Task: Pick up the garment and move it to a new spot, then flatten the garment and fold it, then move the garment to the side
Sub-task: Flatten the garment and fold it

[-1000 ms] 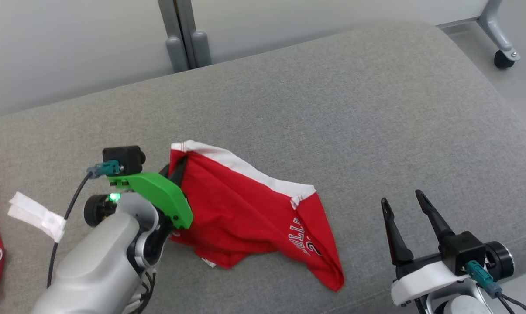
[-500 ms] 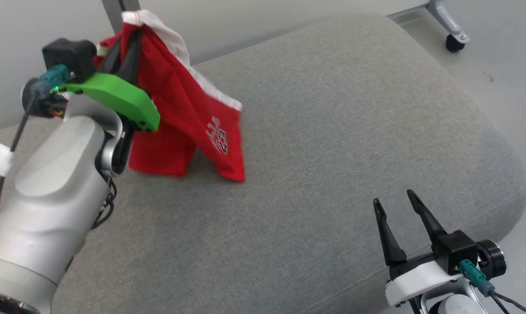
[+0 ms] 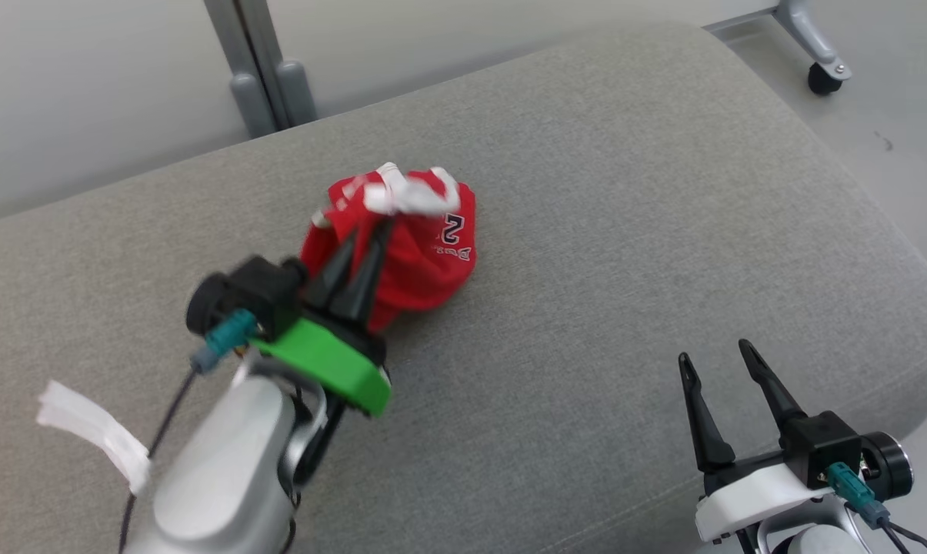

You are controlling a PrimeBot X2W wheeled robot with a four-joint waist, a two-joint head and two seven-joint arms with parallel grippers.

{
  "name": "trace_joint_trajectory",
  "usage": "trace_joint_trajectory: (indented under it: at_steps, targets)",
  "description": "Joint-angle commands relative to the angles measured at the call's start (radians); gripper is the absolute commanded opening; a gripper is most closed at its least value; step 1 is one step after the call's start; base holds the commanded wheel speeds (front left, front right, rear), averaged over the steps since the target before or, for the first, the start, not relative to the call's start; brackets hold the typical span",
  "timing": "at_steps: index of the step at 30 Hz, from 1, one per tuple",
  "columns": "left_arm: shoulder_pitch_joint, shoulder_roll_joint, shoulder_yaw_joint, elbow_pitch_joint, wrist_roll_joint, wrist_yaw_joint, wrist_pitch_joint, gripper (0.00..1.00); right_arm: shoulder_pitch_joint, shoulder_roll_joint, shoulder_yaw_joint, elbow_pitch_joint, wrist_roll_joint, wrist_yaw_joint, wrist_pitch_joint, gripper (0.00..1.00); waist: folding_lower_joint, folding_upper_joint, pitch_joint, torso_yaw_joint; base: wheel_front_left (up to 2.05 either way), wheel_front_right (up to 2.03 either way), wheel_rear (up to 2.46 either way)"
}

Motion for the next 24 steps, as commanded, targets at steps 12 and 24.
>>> trace_joint_trajectory:
  at_steps: [12,24]
  targets:
    - [0.450,0.006,0.036,-0.121,0.084,-0.009,0.000,0.00,0.036,-0.002,-0.012,0.006,-0.028,-0.001,-0.003,1.00,0.0000,0.0000,-0.034,0.174,0.00,0.00,0.00]
    - [0.582,-0.062,0.409,-0.084,0.224,-0.009,0.000,0.99,0.057,-0.002,0.001,0.011,-0.035,-0.001,-0.003,1.00,0.0000,0.0000,-0.052,0.226,0.00,0.00,0.00]
